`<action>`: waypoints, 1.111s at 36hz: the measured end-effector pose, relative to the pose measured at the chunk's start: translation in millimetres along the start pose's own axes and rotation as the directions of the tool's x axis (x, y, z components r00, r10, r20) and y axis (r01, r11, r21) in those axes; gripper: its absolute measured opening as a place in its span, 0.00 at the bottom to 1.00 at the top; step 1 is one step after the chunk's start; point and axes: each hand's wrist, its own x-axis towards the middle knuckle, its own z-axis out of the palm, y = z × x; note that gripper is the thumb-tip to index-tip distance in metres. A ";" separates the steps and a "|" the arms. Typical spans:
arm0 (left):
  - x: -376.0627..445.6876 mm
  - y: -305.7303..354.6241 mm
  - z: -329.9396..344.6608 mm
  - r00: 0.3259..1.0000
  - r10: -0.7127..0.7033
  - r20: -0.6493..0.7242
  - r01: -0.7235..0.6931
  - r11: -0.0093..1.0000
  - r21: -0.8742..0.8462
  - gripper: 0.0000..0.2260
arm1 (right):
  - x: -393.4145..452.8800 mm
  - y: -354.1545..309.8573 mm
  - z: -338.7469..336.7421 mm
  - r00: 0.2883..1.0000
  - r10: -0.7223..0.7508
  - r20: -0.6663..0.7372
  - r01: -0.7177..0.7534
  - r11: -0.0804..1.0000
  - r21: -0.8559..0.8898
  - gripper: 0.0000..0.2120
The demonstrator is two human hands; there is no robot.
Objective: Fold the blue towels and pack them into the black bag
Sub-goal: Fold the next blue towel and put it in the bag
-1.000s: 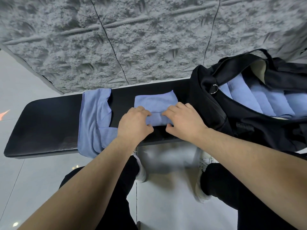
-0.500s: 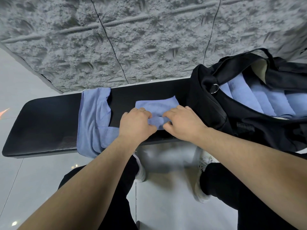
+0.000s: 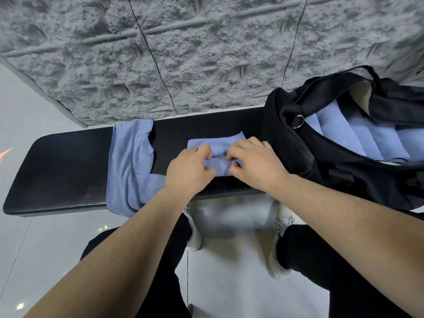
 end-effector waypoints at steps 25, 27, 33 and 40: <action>-9.9 8.0 5.7 0.998 0.058 0.020 -0.060 0.988 0.142 0.16 | -1.8 -1.6 -1.9 0.991 -0.040 0.127 0.042 0.999 -0.008 0.17; -9.5 8.1 4.8 0.999 0.049 0.007 -0.050 0.985 0.166 0.14 | -0.7 -1.5 -4.1 0.989 -0.032 0.144 0.031 0.999 0.009 0.17; -5.2 8.1 2.8 0.999 0.053 -0.001 -0.052 0.987 0.152 0.14 | -0.1 0.9 -2.7 0.993 -0.026 0.119 0.022 0.999 0.031 0.12; -1.8 5.9 0.9 0.998 0.065 -0.019 -0.061 0.984 0.166 0.12 | -3.1 -2.0 -4.9 0.991 -0.017 0.130 0.011 0.999 0.050 0.10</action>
